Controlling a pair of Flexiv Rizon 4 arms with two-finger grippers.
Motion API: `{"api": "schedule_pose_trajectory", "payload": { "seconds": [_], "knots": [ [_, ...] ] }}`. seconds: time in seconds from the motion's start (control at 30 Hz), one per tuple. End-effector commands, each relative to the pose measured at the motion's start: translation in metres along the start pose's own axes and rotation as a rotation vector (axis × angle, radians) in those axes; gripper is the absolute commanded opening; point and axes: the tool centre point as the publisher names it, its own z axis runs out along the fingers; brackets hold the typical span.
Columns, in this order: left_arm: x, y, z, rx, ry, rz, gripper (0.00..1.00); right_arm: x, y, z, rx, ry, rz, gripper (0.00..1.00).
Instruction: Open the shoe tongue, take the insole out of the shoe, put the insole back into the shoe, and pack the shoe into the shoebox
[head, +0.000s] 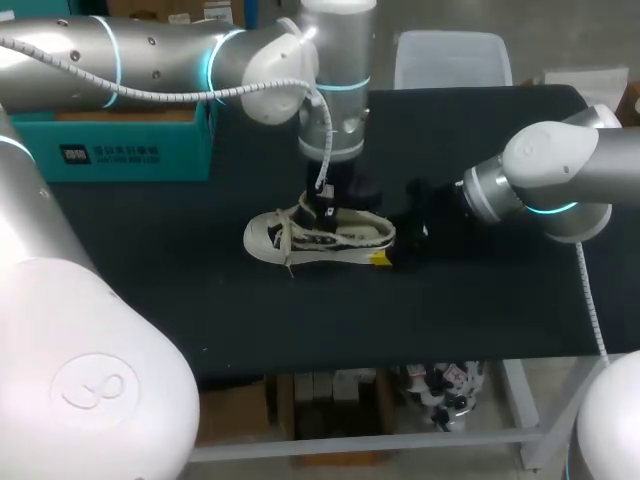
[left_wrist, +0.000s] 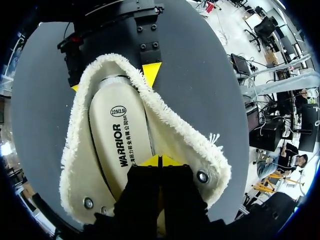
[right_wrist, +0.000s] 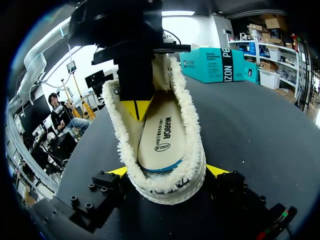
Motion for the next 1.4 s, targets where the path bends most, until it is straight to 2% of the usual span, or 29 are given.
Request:
{"api": "schedule_pose_trajectory", "payload": {
  "seconds": [0.03, 0.27, 0.33, 0.43, 0.7, 0.77, 0.97, 1.4],
  "knots": [
    [-0.007, 0.003, 0.010, -0.002, 0.022, -0.007, 0.00, -0.002, -0.013, 0.007, -0.002, 0.005, 0.002, 0.00],
    [-0.001, 0.005, 0.016, -0.011, 0.032, 0.015, 0.02, -0.002, -0.013, 0.007, -0.002, 0.005, 0.002, 0.00],
    [0.001, 0.005, 0.015, -0.014, 0.027, 0.020, 0.18, -0.002, -0.013, 0.007, -0.002, 0.005, 0.002, 0.00],
    [0.002, 0.006, 0.014, -0.013, 0.017, 0.022, 0.25, -0.002, -0.013, 0.007, -0.002, 0.005, 0.002, 0.00],
    [0.000, 0.006, 0.027, -0.031, -0.024, -0.014, 0.29, -0.002, -0.013, 0.007, -0.002, 0.005, 0.002, 0.00],
    [-0.005, 0.006, 0.033, -0.035, -0.041, -0.039, 0.31, -0.002, -0.013, 0.007, -0.002, 0.005, 0.002, 0.00],
    [-0.018, 0.009, 0.044, -0.031, -0.092, -0.093, 0.31, -0.002, -0.013, 0.007, -0.002, 0.005, 0.002, 0.00],
    [-0.043, 0.020, 0.060, -0.014, -0.182, -0.087, 0.31, -0.002, -0.013, 0.007, -0.002, 0.005, 0.002, 0.00]
  ]
}}
